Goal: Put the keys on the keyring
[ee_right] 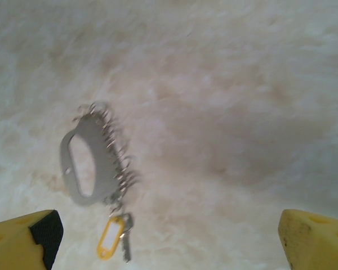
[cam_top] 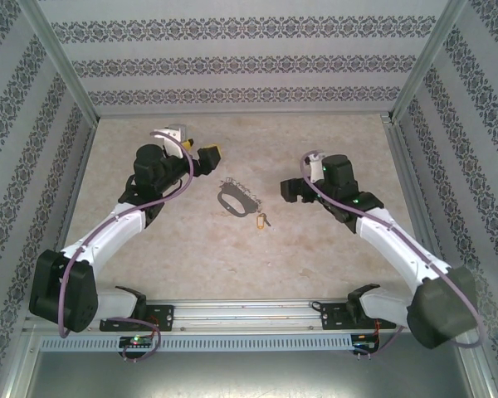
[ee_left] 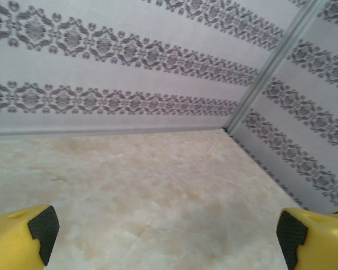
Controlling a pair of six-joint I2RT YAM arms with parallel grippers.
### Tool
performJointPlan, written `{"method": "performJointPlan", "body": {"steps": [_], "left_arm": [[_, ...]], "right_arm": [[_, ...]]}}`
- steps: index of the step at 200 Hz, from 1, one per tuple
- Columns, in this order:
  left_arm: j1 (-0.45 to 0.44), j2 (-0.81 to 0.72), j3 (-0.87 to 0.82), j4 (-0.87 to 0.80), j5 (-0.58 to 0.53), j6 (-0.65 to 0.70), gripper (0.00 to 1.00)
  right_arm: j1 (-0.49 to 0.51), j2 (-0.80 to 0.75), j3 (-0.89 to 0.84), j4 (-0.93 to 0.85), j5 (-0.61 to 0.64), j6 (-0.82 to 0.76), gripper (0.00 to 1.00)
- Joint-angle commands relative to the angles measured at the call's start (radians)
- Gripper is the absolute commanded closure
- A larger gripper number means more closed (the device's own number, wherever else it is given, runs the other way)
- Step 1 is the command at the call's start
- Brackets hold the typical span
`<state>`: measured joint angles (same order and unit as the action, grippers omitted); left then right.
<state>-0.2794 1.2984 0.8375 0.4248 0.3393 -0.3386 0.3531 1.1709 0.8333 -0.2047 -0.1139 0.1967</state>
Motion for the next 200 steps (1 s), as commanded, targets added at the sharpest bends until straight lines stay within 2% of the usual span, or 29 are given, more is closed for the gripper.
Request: {"method": "performJointPlan", "body": {"steps": [1,16,45,74,79,88,108,126,173,200], "left_arm": [[0.009,-0.037,-0.047,0.074,-0.095,0.086,0.0],[0.008,-0.049,-0.111,0.158,-0.141,0.138,0.0],[0.009,-0.043,-0.277,0.452,-0.227,0.288,0.0],[0.008,-0.038,-0.359,0.466,-0.376,0.414,0.0],[0.008,-0.033,-0.37,0.469,-0.4,0.434,0.0],[0.008,-0.021,-0.391,0.487,-0.45,0.457,0.0],[0.01,0.029,-0.444,0.576,-0.544,0.497,0.0],[0.01,0.078,-0.483,0.655,-0.606,0.486,0.0],[0.012,0.207,-0.52,0.837,-0.644,0.493,0.0],[0.014,0.191,-0.52,0.82,-0.654,0.497,0.0]], "right_arm": [[-0.023,-0.045,-0.058,0.104,0.198,0.044,0.02],[-0.032,-0.059,-0.106,0.192,0.312,0.056,0.02],[-0.063,-0.026,-0.214,0.398,0.487,0.029,0.02],[-0.091,0.055,-0.304,0.613,0.664,-0.006,0.02],[-0.1,0.058,-0.3,0.604,0.689,0.007,0.02],[-0.113,0.055,-0.286,0.574,0.678,-0.011,0.02],[-0.114,0.08,-0.287,0.621,0.756,-0.087,0.02],[-0.118,0.087,-0.293,0.609,0.771,-0.122,0.02],[-0.165,0.126,-0.403,0.838,0.716,-0.165,0.02],[-0.177,0.152,-0.436,0.926,0.679,-0.171,0.02]]}}
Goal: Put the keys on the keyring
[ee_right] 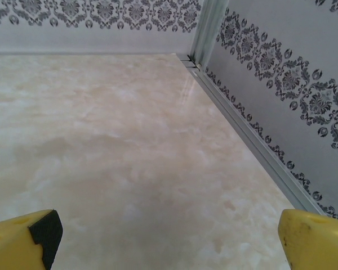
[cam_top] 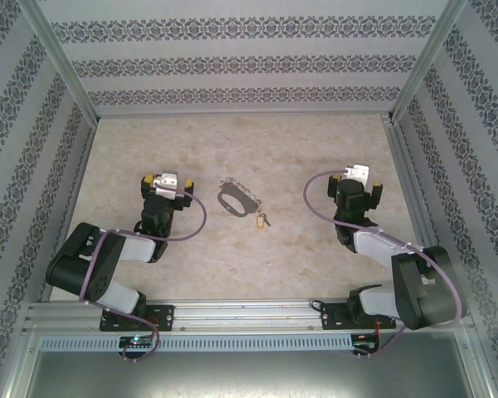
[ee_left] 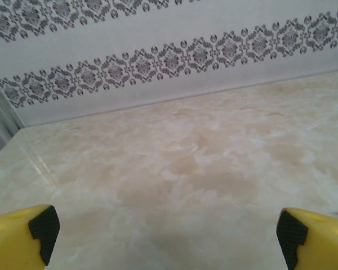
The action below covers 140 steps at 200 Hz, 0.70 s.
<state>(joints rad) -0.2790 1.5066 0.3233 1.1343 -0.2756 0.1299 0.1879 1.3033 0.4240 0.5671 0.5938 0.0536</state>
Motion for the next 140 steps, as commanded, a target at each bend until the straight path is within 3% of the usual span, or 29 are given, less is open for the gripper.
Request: {"method": "performJointPlan", "body": {"steps": [1,42,71,104,140], "left_arm": [[0.013,-0.019,-0.006,0.109,-0.039,0.028,0.0],[0.023,-0.105,-0.003,-0.012,-0.034,0.042,0.0],[0.026,-0.142,-0.014,-0.067,-0.079,0.062,0.0],[0.039,-0.239,-0.027,-0.243,-0.088,0.04,0.0],[0.085,-0.129,-0.044,-0.138,-0.04,0.002,0.0]], "right_arm": [[-0.012,0.021,-0.028,0.159,-0.03,-0.029,0.02],[-0.021,0.101,-0.069,0.321,-0.072,-0.043,0.02],[-0.021,0.135,-0.059,0.329,-0.081,-0.045,0.02],[-0.022,0.145,-0.05,0.325,-0.11,-0.056,0.02],[-0.044,0.141,-0.065,0.337,-0.22,-0.063,0.02]]}}
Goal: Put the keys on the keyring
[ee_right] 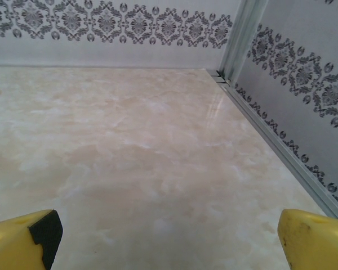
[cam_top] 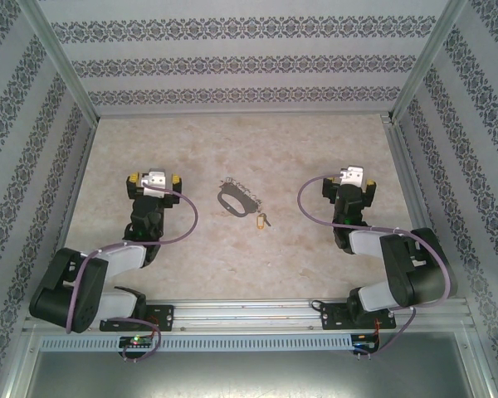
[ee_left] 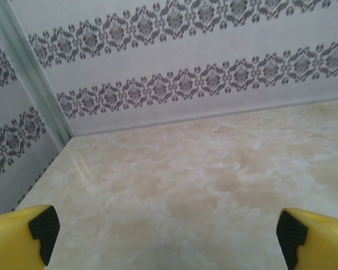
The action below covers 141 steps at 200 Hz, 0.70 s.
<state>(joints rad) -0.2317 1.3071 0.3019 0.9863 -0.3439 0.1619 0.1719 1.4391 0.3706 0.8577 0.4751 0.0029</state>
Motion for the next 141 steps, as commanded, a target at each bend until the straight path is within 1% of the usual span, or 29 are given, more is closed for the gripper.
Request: {"method": "performJointPlan", "body": {"steps": [1,10,28,34,40,54,57,69,79,86,96,110,116,126,141], "left_arm": [[0.039,0.073,-0.023,0.011,0.031,-0.031,0.0],[0.05,0.109,-0.031,0.042,0.077,-0.035,0.0],[0.068,0.212,-0.057,0.177,0.125,-0.038,0.0],[0.076,0.241,-0.068,0.242,0.13,-0.033,0.0],[0.082,0.248,-0.075,0.26,0.125,-0.048,0.0],[0.107,0.255,-0.083,0.256,0.186,-0.067,0.0],[0.109,0.263,-0.081,0.265,0.195,-0.064,0.0],[0.12,0.294,-0.082,0.287,0.204,-0.075,0.0],[0.122,0.326,-0.08,0.335,0.222,-0.057,0.0],[0.123,0.31,-0.077,0.306,0.214,-0.065,0.0],[0.124,0.289,-0.069,0.253,0.228,-0.069,0.0],[0.13,0.306,-0.065,0.274,0.244,-0.066,0.0],[0.133,0.304,-0.058,0.259,0.248,-0.068,0.0],[0.145,0.284,-0.033,0.181,0.271,-0.079,0.0],[0.173,0.277,0.034,0.048,0.313,-0.1,0.0]], "right_arm": [[-0.029,0.005,-0.012,0.048,-0.107,-0.012,0.02],[-0.047,0.004,-0.02,0.056,-0.158,-0.007,0.02],[-0.1,0.038,-0.021,0.07,-0.283,0.017,0.02],[-0.108,0.091,-0.021,0.156,-0.305,0.018,0.03],[-0.109,0.119,-0.049,0.222,-0.32,0.012,0.03],[-0.116,0.054,-0.033,0.047,-0.366,0.004,0.02],[-0.118,0.059,-0.007,0.048,-0.379,0.004,0.03],[-0.124,0.092,-0.007,0.113,-0.396,0.009,0.02],[-0.136,0.076,0.007,0.052,-0.393,0.024,0.02],[-0.147,0.066,0.021,0.009,-0.407,0.03,0.02],[-0.148,0.078,0.012,0.05,-0.408,0.031,0.02],[-0.148,0.07,0.017,0.025,-0.403,0.033,0.02],[-0.148,0.069,0.016,0.025,-0.392,0.036,0.02],[-0.147,0.075,0.011,0.048,-0.391,0.036,0.02],[-0.149,0.069,0.013,0.033,-0.39,0.038,0.02]]}}
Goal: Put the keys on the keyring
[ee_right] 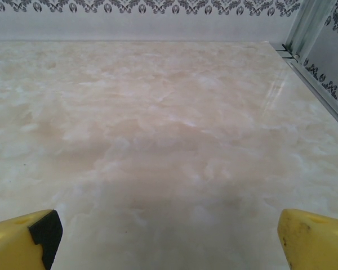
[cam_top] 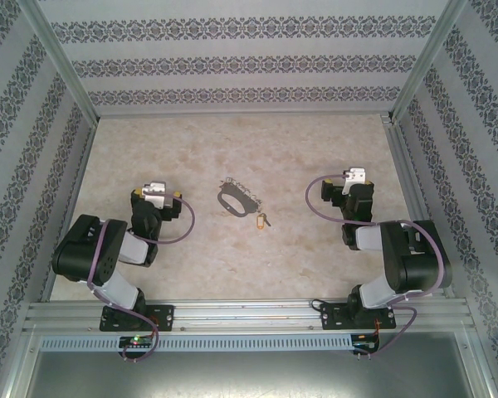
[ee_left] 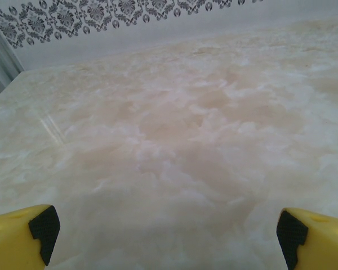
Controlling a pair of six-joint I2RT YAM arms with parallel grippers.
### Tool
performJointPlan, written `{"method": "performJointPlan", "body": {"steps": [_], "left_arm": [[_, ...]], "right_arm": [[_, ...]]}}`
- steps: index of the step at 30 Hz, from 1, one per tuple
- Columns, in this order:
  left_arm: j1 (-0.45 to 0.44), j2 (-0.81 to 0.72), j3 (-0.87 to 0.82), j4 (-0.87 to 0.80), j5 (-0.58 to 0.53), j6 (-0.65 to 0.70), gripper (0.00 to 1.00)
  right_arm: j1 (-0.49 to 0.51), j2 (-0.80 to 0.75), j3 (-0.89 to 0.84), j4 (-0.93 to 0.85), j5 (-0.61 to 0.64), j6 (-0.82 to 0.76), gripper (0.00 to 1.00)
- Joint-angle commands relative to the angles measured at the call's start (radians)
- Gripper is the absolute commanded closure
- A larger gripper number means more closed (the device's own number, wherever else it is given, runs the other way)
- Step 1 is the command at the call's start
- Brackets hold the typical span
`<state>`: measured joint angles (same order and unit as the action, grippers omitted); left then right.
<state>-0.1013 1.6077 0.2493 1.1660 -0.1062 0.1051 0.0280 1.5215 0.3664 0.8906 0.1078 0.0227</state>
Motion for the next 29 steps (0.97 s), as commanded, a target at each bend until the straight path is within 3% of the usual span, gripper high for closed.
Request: {"method": "performJointPlan", "body": {"steps": [1,4,9,14,29], "left_arm": [[0.045,-0.024,0.092,-0.143,0.077,-0.046,0.0],[0.117,-0.026,0.158,-0.283,0.17,-0.108,0.0],[0.12,-0.024,0.156,-0.273,0.18,-0.108,0.0],[0.151,-0.023,0.141,-0.241,0.279,-0.112,0.0],[0.129,-0.023,0.153,-0.268,0.206,-0.105,0.0]], "right_arm": [[-0.005,-0.013,0.017,0.001,-0.023,0.018,0.02],[-0.003,-0.013,0.014,0.008,-0.021,0.015,0.02],[-0.002,-0.012,0.014,0.009,-0.02,0.015,0.02],[0.0,-0.011,0.015,0.007,-0.019,0.013,0.02],[-0.004,-0.013,0.016,0.005,-0.03,0.014,0.02]]}}
